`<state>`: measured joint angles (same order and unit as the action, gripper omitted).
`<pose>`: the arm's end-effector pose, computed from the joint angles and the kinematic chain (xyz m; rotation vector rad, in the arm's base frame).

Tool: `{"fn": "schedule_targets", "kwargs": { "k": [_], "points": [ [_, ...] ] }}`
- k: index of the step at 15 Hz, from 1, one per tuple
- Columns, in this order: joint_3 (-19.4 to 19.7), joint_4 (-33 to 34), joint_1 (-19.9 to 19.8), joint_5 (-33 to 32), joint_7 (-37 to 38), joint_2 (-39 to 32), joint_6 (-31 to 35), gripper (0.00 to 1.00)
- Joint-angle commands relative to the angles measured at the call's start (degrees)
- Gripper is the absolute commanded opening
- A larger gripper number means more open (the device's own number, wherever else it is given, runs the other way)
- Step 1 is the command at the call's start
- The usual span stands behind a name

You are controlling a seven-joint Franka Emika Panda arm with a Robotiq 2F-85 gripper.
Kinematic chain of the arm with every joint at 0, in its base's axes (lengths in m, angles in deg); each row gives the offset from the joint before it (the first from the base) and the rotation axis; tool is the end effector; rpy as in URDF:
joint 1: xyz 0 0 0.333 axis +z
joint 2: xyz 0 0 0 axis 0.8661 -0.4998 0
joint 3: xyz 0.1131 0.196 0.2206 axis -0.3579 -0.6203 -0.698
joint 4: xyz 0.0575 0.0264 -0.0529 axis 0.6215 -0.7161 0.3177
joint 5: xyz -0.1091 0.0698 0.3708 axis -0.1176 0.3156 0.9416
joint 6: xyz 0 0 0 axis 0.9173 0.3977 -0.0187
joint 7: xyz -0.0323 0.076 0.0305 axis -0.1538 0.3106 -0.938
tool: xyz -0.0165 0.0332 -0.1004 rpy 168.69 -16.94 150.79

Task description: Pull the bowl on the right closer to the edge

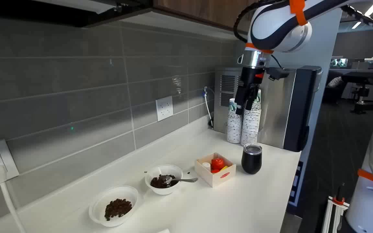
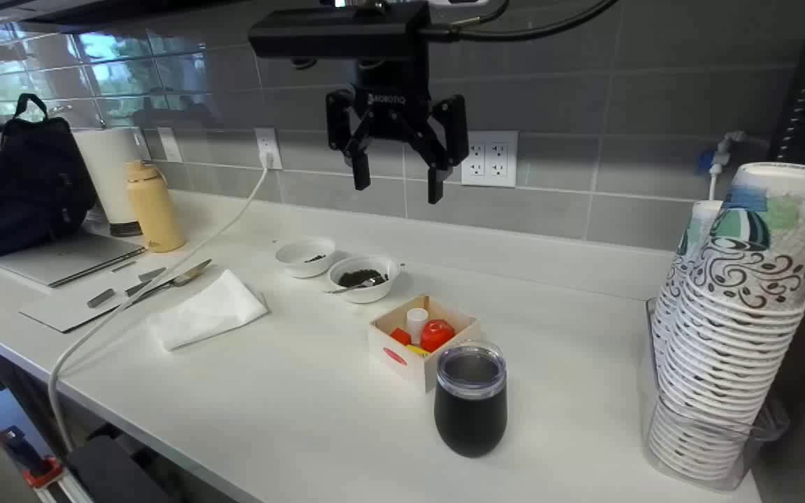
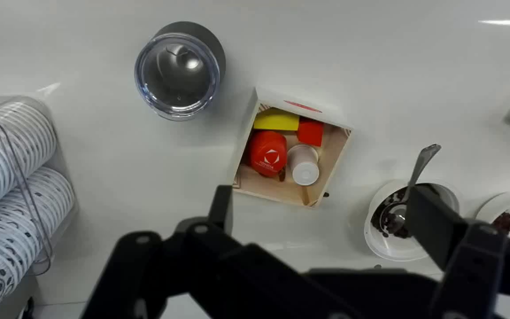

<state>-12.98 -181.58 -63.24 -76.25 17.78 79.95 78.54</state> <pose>0.3630 -0.1143 0.4746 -3.0759 -0.1180 -0.2000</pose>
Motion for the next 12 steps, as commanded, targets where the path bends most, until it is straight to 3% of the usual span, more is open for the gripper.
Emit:
{"fn": "schedule_targets", "kwargs": {
  "k": [1,5,12],
  "points": [
    [-0.55,0.1,-0.6,0.39,-0.29,-0.09,-0.14,1.0],
    [-0.55,0.1,-0.6,0.39,-0.29,-0.09,-0.14,1.0],
    [-10.73,-1.69,0.62,-1.37,12.66,-10.45,3.5,1.0]
  ]
}}
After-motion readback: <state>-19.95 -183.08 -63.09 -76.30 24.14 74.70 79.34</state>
